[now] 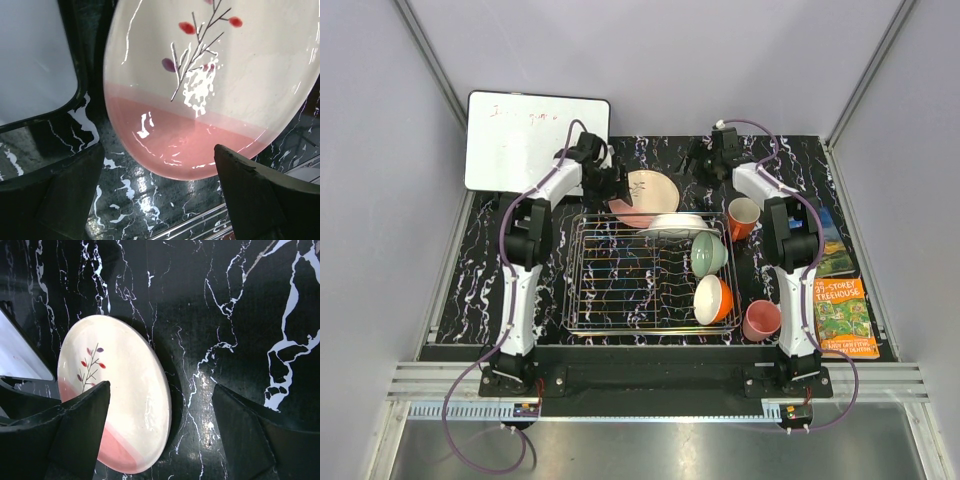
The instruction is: Load the mixed dishes into the dish rack
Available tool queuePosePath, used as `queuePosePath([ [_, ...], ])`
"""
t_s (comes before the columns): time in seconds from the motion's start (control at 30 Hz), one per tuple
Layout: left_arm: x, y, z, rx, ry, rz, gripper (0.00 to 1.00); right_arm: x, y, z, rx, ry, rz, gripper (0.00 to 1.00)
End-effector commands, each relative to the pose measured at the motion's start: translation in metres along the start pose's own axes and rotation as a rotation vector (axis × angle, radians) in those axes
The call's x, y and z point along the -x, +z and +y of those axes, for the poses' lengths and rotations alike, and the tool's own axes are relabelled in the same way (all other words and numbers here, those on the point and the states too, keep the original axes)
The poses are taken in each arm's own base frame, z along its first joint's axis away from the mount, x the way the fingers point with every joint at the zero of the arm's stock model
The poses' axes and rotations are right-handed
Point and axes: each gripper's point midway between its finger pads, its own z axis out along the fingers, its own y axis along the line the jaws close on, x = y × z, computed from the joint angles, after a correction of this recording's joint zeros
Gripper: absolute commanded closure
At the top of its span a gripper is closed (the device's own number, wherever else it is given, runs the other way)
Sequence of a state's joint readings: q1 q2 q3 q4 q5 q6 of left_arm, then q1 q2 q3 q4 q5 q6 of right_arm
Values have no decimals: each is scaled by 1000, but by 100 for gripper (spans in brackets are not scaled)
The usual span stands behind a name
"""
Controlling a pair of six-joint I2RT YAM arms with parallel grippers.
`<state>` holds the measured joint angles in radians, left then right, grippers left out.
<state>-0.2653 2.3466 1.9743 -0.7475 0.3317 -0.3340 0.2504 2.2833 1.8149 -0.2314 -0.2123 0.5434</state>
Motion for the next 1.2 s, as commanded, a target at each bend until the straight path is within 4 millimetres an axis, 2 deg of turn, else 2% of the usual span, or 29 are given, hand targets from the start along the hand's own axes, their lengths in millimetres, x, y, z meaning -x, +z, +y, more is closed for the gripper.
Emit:
queuePosePath([
  [0.0,-3,22,3,20,14,-4,1,22,-12,26,85,-12,-65,11],
  [0.37,8,30,6,23,6,-53,1,16,-9,22,112,-7,-54,16],
  [0.5,10,32,9,-1,3,-62,21,15,-6,20,118,3,-45,16],
  [0.53,7,34,10,-4,-1,-55,31,14,-6,19,120,6,-40,16],
  [0.63,6,34,11,-34,-8,-51,47,13,-3,20,137,15,-28,16],
  [0.83,9,31,12,-28,20,-68,56,9,0,18,169,42,5,16],
  [0.93,10,29,12,-30,33,-74,67,8,1,19,197,59,26,16],
  [0.97,10,29,12,-30,34,-74,76,7,2,19,204,70,33,16],
  [1.07,12,26,10,-33,47,-84,87,6,4,13,211,93,46,15],
  [1.1,13,26,10,-36,52,-89,94,5,5,12,215,95,52,15],
  [1.17,13,25,9,-37,63,-91,99,5,6,8,215,102,58,15],
])
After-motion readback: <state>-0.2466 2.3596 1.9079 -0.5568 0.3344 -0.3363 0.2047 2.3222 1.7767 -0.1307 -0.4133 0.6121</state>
